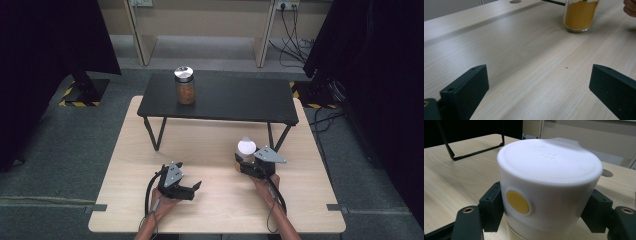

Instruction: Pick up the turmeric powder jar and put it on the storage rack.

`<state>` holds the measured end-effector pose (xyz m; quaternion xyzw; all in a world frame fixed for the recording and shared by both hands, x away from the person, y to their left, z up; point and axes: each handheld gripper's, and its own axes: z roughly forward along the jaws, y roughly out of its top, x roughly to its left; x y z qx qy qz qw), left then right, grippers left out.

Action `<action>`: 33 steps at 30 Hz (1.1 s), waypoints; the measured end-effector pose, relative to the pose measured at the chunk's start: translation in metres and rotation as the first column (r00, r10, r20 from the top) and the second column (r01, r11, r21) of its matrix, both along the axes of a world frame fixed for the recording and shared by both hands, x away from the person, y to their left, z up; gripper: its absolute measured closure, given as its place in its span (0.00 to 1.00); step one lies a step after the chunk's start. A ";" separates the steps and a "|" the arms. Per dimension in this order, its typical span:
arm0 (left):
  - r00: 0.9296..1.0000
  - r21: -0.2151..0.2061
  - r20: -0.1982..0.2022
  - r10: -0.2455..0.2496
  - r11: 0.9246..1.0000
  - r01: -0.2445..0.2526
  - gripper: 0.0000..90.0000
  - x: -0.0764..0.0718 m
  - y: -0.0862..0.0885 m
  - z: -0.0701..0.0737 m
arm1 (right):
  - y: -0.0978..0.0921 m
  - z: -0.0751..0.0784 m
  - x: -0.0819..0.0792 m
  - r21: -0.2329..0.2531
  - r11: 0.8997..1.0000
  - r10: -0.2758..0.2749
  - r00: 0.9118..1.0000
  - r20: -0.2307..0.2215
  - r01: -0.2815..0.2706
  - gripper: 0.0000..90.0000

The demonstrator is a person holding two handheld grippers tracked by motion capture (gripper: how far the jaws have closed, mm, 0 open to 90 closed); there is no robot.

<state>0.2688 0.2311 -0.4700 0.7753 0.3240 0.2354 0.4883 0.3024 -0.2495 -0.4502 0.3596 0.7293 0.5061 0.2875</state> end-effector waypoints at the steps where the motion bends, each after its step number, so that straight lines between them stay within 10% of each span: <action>1: 1.000 0.000 0.000 0.000 1.000 0.000 0.02 0.000 0.000 0.000 | 0.001 0.000 0.000 -0.002 1.000 -0.003 1.000 0.005 0.003 0.33; 33: 1.000 -0.004 -0.007 -0.003 1.000 0.003 0.02 0.001 0.001 0.000 | 0.000 0.032 -0.020 0.002 1.000 0.005 0.999 0.051 -0.005 0.34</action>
